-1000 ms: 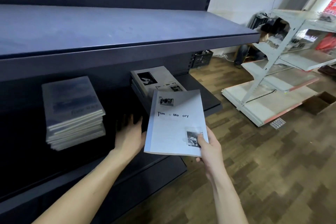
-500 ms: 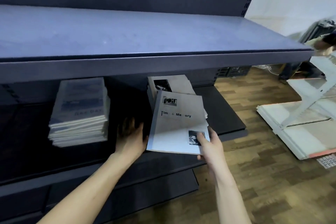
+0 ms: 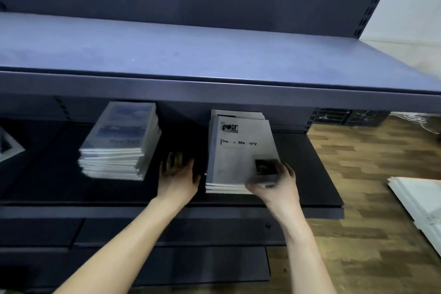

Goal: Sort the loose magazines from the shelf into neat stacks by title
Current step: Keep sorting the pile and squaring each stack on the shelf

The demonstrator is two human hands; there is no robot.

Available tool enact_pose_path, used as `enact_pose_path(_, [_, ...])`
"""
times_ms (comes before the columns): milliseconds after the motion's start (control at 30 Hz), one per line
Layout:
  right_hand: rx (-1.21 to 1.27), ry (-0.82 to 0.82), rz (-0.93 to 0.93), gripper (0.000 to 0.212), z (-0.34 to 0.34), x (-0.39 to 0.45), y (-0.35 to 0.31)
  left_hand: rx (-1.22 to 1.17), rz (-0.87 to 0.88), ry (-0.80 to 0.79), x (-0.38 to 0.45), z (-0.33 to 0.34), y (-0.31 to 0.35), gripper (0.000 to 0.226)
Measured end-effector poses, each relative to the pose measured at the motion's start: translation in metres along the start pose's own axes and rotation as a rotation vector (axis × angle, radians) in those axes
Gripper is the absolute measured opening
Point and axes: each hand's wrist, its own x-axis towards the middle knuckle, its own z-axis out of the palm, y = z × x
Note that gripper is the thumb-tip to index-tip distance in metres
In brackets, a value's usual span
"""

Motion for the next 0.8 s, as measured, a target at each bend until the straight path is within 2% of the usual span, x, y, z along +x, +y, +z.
enact_pose_path(100, [-0.094, 0.019, -0.002, 0.089, 0.003, 0.012, 0.008, 0.019, -0.022, 0.02, 0.002, -0.001, 0.007, 0.057])
enact_pose_path(267, [-0.294, 0.099, -0.034, 0.08, 0.013, 0.026, 0.018, 0.016, -0.043, 0.029, 0.004, -0.005, 0.018, 0.055])
enact_pose_path(500, [-0.137, 0.0, -0.02, 0.089, 0.014, 0.038, 0.021, 0.03, -0.05, 0.054, 0.005, -0.006, 0.024, 0.051])
enact_pose_path(600, [-0.16, 0.036, -0.023, 0.084, 0.017, 0.038, 0.021, 0.044, -0.06, 0.055, 0.004, -0.006, 0.024, 0.051])
enact_pose_path(700, [-0.24, 0.149, -0.142, 0.074, 0.024, 0.033, 0.016, 0.058, -0.067, 0.065, 0.0, -0.005, 0.023, 0.053])
enact_pose_path(800, [-0.267, 0.07, -0.186, 0.065, 0.04, 0.026, 0.002, 0.084, -0.083, 0.117, -0.008, -0.002, 0.017, 0.06])
